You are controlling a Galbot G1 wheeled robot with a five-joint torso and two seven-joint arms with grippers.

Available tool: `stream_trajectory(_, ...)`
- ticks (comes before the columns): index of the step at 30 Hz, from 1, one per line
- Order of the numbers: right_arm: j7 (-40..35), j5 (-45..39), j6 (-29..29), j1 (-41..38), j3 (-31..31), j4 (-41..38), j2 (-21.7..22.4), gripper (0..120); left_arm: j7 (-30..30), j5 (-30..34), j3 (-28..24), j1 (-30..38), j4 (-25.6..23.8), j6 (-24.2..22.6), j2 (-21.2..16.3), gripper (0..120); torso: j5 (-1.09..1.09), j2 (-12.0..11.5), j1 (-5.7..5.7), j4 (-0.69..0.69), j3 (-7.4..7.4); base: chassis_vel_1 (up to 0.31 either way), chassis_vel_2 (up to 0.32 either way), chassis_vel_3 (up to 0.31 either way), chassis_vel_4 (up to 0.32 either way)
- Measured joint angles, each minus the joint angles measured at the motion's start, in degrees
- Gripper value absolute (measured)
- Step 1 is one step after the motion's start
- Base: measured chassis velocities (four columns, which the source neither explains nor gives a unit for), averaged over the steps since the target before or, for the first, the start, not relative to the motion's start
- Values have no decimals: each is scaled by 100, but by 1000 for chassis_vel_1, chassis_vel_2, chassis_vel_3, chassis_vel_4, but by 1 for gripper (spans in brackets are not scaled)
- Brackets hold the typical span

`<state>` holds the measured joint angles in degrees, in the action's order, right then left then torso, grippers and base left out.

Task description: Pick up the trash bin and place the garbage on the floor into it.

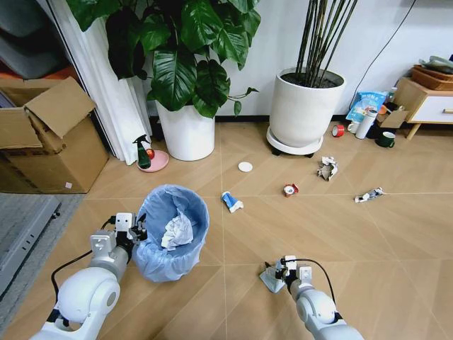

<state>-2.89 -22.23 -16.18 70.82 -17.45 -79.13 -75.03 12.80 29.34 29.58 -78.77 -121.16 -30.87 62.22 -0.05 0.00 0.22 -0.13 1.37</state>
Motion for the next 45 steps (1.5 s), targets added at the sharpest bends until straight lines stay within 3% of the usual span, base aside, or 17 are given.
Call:
stream_trajectory(6, 70, 46, 82, -37, -36, 122, -45, 71, -2, 0, -14, 29, 11, 0, 8, 0, 1, 0, 0, 0, 0, 0, 0, 0, 0)
stream_trajectory(13, 100, 114, 172, -111, -50, 292, -113, 39, -4, -2, -17, 37, 26, 0, 25, 0, 1, 0, 0, 0, 0, 0, 0, 0, 0)
stream_trajectory(24, 74, 268, 289, -181, -21, 405, -137, 1, -57, 3, -24, 65, 36, 45, 7, 0, 1, 0, 0, 0, 0, 0, 0, 0, 0)
stream_trajectory(32, -70, 40, 294, -266, -8, 54, -45, 0, -62, 5, -28, 75, 78, 43, 30, 0, 1, 0, 0, 0, 0, 0, 0, 0, 0)
stream_trajectory(38, -236, -399, 96, -381, -60, -1112, 280, 0, -63, 42, -52, 126, 166, -16, -9, 0, 2, 0, 0, -1, 0, 0, 0, 0, 0)
stream_trajectory(41, -399, -934, -195, -682, 108, -2213, 821, 0, -70, 101, -153, 256, 338, -95, -68, 0, -4, 0, 0, 1, 0, 0, 0, 0, 0)
stream_trajectory(42, -399, -934, -195, -682, 108, -2213, 821, 0, -70, 101, -153, 256, 338, -95, -68, 0, -4, 0, 0, 1, 0, 0, 0, 0, 0)
stream_trajectory(45, -541, -1610, -453, -1170, 550, -3016, 1467, 0, -88, 195, -321, 469, 548, -140, -87, 0, -1, 0, 0, -1, 0, 0, 0, 0, 0)
